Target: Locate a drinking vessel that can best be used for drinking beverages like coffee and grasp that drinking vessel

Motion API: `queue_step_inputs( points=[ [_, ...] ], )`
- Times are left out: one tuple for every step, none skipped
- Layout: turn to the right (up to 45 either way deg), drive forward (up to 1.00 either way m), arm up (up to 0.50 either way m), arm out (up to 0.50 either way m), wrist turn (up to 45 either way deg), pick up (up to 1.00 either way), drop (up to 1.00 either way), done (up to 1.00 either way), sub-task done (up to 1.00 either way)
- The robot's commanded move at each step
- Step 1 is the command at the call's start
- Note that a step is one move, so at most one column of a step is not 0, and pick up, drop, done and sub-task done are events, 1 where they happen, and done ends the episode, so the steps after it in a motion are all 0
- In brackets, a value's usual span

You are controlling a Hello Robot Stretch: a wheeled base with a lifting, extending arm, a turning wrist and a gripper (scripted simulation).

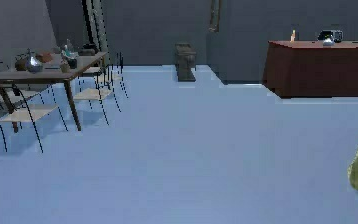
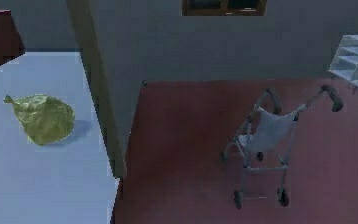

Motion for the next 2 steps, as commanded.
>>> queue_step_inputs(
  points=[
    [0.0, 0.70, 0.00, 0.00, 0.0, 0.00, 0.00, 0.00, 0.00],
    [-27.0, 0.00, 0.00, 0.00, 0.0, 0.00, 0.00, 0.00, 0.00]
  ],
)
